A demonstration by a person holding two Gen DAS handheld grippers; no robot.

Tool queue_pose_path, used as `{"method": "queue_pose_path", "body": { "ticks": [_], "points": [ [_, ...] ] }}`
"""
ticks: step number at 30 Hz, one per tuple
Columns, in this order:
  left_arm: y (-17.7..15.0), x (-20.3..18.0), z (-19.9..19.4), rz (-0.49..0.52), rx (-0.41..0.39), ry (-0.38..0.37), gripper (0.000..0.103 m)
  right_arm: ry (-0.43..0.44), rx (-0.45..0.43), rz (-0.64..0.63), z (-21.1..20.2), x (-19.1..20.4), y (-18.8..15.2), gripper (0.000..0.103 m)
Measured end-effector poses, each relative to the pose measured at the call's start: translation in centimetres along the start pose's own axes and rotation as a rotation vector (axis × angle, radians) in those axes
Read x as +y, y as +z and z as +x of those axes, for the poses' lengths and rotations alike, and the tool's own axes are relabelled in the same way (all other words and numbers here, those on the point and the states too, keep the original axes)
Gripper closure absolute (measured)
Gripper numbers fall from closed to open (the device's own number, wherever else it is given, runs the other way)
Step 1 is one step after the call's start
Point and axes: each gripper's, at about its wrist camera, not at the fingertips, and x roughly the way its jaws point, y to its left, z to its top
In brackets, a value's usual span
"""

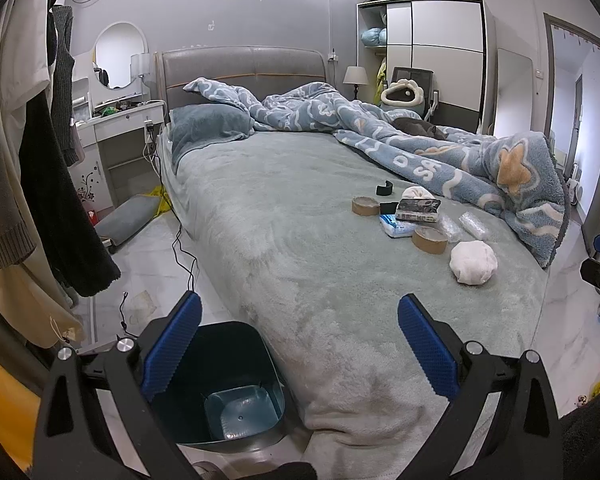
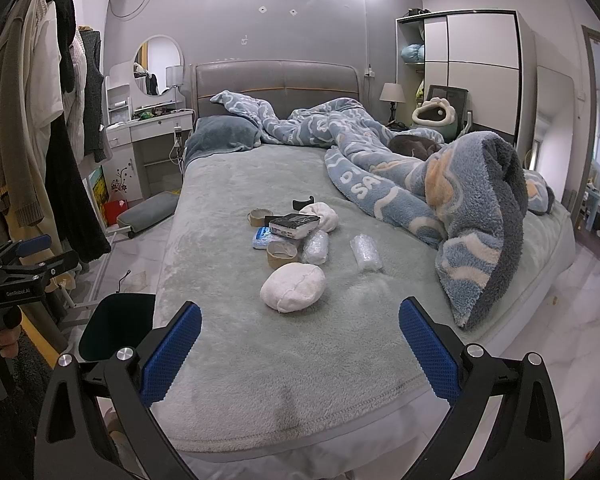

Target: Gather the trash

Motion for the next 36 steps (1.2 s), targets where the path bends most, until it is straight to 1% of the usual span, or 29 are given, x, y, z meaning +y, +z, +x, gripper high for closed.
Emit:
{"method": "queue_pose_path", "body": {
  "ticks": [27, 30, 34, 36],
  "points": [
    [0.0, 0.1, 0.0, -0.003, 0.003, -0.002, 0.003, -0.003, -0.003, 0.003, -0.1, 0.0, -0.1, 0.003],
    [-0.1, -0.3, 0.0, -0.013, 0.010, -0.008, 0.003, -0.016, -0.014, 0.008, 0.1, -0.2, -0.1, 0.003],
    [-0.1, -1.3, 0.8, 0.010, 0.010, -0.019, 0.003, 0.007, -0.006, 0.034, 1.2, -1.3, 0.8, 0.003],
    [0.0, -1.6, 1.0, 0.027, 0.008, -0.048, 0.003, 0.025, 0.011, 0.033, 2.1, -1.6, 1.0, 0.003]
  ]
}}
